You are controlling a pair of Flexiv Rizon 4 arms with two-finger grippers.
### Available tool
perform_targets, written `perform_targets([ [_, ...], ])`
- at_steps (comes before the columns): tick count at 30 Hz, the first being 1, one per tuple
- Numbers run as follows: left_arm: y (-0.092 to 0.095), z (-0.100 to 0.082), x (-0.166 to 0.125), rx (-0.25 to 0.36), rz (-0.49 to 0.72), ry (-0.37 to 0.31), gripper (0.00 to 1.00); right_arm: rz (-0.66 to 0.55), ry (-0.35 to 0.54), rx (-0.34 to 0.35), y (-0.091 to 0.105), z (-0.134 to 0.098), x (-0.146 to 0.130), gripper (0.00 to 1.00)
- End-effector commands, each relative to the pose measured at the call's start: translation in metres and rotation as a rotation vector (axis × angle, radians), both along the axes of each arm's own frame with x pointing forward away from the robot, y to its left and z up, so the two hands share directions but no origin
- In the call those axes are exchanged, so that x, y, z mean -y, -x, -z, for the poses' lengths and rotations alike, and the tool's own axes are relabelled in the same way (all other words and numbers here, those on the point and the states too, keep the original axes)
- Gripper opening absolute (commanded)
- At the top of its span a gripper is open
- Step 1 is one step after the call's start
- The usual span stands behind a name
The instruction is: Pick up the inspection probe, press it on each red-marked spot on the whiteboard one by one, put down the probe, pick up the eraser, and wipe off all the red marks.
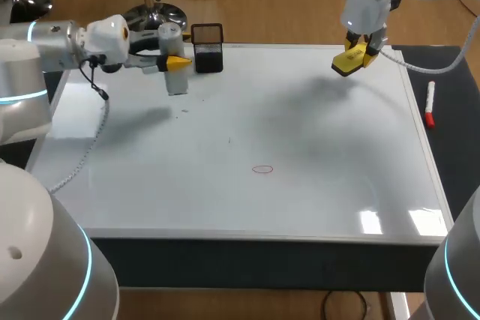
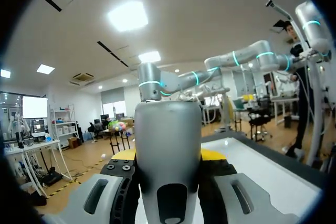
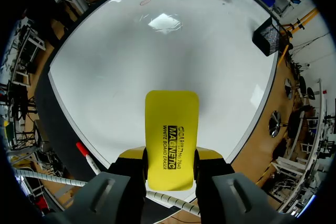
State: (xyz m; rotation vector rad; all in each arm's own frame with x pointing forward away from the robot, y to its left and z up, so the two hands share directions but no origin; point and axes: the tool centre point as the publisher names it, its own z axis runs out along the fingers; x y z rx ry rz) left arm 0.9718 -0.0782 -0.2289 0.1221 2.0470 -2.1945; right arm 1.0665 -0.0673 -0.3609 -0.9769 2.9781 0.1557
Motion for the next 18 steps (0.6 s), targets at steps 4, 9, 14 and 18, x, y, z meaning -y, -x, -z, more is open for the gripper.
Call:
perform_targets([
  [4,-0.019,0.008,-0.018,-0.008,0.036,0.011,0.00,-0.002,0.003,-0.001,0.000,-0.001,0.001,0.00],
  [9,-0.023,0.010,-0.023,-0.009,0.036,0.008,0.00,-0.002,0.003,-0.001,0.000,-0.001,0.001,0.00],
  [14,-0.026,0.010,-0.026,-0.010,0.036,0.002,0.00,-0.002,0.003,-0.001,0.000,-0.001,0.001,0.00],
  [18,-0.028,0.009,-0.029,-0.008,0.033,0.003,0.00,-0.002,0.003,-0.001,0.000,-0.001,0.001,0.00],
])
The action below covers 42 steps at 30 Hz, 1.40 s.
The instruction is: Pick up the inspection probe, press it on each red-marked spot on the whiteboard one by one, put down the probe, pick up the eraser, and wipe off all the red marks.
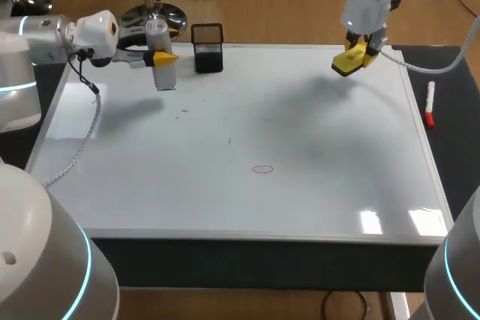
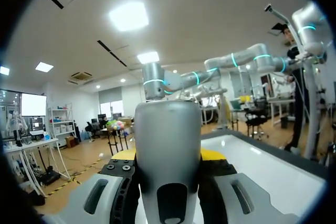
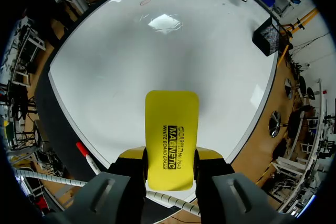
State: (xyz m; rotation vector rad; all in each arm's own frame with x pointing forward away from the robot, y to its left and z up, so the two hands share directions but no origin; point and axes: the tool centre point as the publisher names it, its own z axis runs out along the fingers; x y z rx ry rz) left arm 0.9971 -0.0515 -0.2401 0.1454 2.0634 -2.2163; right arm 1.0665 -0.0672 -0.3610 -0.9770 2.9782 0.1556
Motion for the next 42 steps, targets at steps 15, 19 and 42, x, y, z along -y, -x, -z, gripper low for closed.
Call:
perform_targets([
  [15,0.000,-0.005,-0.005,0.001,-0.001,0.012,0.00,-0.002,0.003,-0.001,0.000,-0.001,0.001,0.00],
  [19,0.000,-0.005,-0.005,0.001,-0.001,0.012,0.00,-0.002,0.003,-0.001,0.000,-0.001,0.001,0.00],
  [42,0.000,-0.005,-0.005,0.001,-0.001,0.012,0.00,-0.349,0.054,0.045,0.098,-0.014,-0.127,0.00],
])
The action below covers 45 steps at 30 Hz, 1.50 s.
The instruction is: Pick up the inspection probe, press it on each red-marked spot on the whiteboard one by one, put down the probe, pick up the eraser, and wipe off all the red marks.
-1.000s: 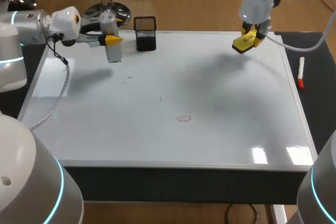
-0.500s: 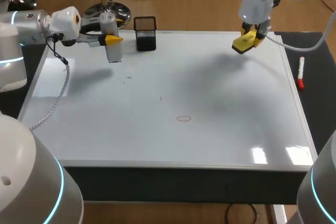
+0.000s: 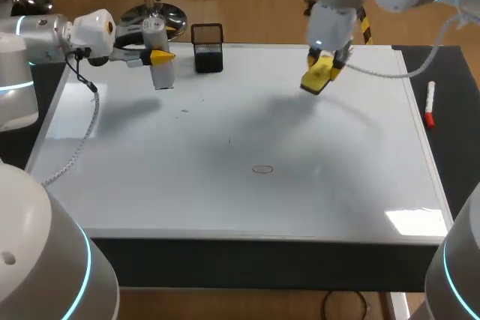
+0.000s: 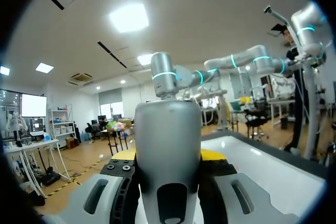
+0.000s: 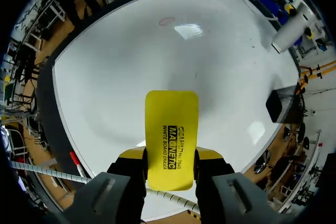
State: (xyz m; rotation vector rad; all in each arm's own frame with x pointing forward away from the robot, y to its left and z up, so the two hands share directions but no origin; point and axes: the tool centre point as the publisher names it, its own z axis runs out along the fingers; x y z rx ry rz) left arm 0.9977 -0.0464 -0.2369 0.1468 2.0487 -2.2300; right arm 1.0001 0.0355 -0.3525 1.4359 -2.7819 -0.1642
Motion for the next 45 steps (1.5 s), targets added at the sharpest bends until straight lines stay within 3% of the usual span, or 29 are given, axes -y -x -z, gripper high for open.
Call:
perform_targets([
  [1,0.001,-0.001,0.000,0.001,-0.003,-0.001,0.00,-0.042,0.057,0.052,0.038,-0.004,-0.031,0.00],
  [10,0.001,-0.001,0.000,0.001,-0.003,-0.001,0.00,-0.096,0.039,0.060,0.106,0.002,-0.086,0.00],
  [20,0.001,-0.001,0.000,0.001,-0.003,-0.001,0.00,-0.133,-0.001,0.008,0.175,0.018,-0.144,0.00],
  [32,0.001,-0.001,0.000,0.001,-0.003,-0.001,0.00,-0.191,0.013,-0.023,0.204,0.036,-0.191,0.00],
  [45,0.001,-0.001,0.000,0.001,-0.003,-0.001,0.00,-0.158,0.048,-0.038,0.218,0.068,-0.194,0.00],
])
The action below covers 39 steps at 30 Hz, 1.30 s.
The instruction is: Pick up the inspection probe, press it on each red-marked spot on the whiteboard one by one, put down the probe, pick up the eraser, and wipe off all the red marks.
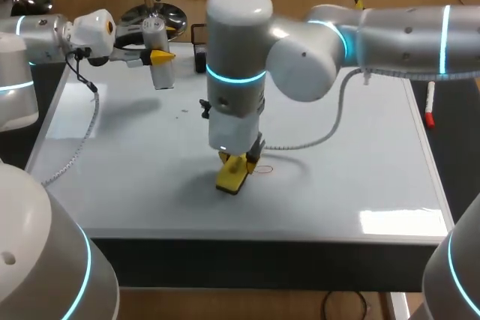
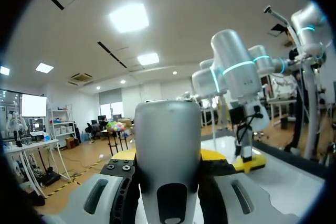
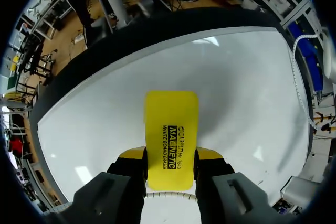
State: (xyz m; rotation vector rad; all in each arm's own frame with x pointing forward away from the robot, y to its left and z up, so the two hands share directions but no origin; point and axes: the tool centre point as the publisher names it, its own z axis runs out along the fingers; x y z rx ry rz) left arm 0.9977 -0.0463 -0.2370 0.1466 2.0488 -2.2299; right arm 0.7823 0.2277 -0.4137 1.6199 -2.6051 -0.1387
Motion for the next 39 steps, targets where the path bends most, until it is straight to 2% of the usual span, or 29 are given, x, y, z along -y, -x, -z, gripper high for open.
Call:
perform_targets([
  [1,0.001,-0.001,0.000,0.001,-0.003,-0.001,0.00,0.009,0.000,0.008,0.001,0.008,-0.001,0.00],
  [14,0.001,-0.001,0.000,0.001,-0.003,-0.001,0.00,0.031,0.011,0.023,-0.001,0.025,0.010,0.00],
  [39,0.001,-0.001,0.000,0.001,-0.003,-0.001,0.00,0.170,0.014,-0.023,-0.007,0.060,0.068,0.00],
])
